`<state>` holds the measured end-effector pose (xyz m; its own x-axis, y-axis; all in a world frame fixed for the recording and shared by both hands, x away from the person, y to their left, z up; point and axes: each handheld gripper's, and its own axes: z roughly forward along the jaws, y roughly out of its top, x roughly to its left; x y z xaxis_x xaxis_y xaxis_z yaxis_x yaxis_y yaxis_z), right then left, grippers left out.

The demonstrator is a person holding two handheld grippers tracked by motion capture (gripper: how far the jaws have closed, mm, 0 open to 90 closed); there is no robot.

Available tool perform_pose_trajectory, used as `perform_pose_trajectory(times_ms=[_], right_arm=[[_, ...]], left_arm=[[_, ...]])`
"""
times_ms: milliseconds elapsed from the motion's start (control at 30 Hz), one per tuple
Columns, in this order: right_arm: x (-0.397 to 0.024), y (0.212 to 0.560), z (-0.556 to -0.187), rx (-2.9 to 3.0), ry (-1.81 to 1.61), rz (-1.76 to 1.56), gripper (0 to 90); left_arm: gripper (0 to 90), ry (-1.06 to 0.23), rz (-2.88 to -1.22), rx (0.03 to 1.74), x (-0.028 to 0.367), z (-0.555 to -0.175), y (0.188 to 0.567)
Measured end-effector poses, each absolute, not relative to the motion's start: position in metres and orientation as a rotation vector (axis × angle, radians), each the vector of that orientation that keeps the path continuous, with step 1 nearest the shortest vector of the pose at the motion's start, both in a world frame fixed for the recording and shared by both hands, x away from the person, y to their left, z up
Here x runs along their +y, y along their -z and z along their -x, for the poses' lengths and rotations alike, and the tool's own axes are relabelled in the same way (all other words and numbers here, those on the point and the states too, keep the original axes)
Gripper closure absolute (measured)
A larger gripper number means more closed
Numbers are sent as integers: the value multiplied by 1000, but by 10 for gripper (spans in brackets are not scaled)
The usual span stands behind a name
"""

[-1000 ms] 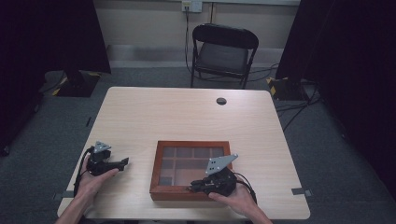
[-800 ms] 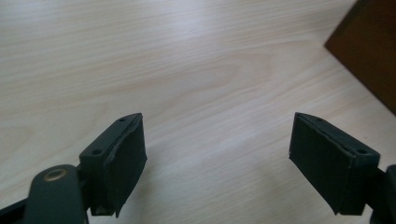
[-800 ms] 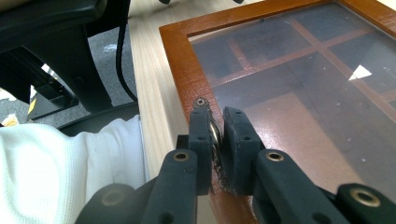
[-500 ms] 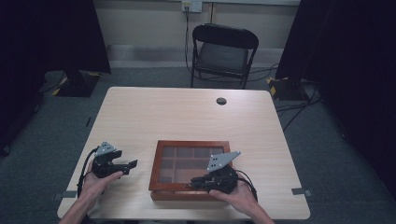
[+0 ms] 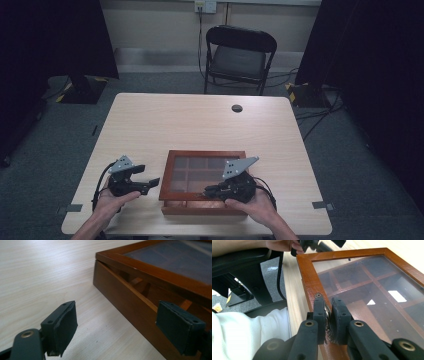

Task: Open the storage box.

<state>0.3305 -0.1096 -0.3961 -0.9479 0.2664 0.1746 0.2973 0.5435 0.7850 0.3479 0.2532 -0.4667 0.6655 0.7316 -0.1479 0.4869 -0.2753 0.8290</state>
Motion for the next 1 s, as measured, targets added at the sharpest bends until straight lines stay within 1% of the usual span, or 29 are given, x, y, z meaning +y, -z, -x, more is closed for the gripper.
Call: perform_pose_trajectory(times_ms=[67, 267, 300, 367, 400, 433, 533, 700, 833, 900, 967, 1000], right_arm=[[-110, 393, -331, -2729, 1408, 502, 827], [-110, 390, -332, -2731, 1409, 506, 827], [-109, 389, -333, -2733, 1404, 497, 827], [-109, 388, -333, -2732, 1400, 501, 827], [-109, 387, -333, -2731, 1403, 506, 827], [-109, 386, -333, -2736, 1400, 503, 827], [-109, 386, -334, -2734, 1402, 501, 828], [-109, 384, -335, -2728, 1408, 512, 827], [-111, 385, -335, -2710, 1417, 536, 824], [-111, 385, -334, -2708, 1419, 543, 804], [-113, 386, -335, -2690, 1430, 574, 718], [-113, 386, -335, -2690, 1430, 574, 718]], left_arm=[[164, -312, -1931, 939, 250, -347, 466], [160, -326, -1930, 897, 246, -344, 463], [162, -288, -1909, 904, 244, -343, 463], [167, -272, -1908, 900, 242, -342, 463], [161, -291, -1927, 891, 240, -341, 463], [161, -336, -1959, 842, 236, -338, 462], [161, -315, -1962, 813, 231, -336, 461], [163, -341, -1969, 767, 225, -335, 460], [158, -332, -1956, 769, 225, -336, 458], [161, -339, -1960, 762, 225, -336, 458], [167, -345, -1957, 757, 224, -336, 457], [169, -345, -1957, 757, 224, -336, 457]])
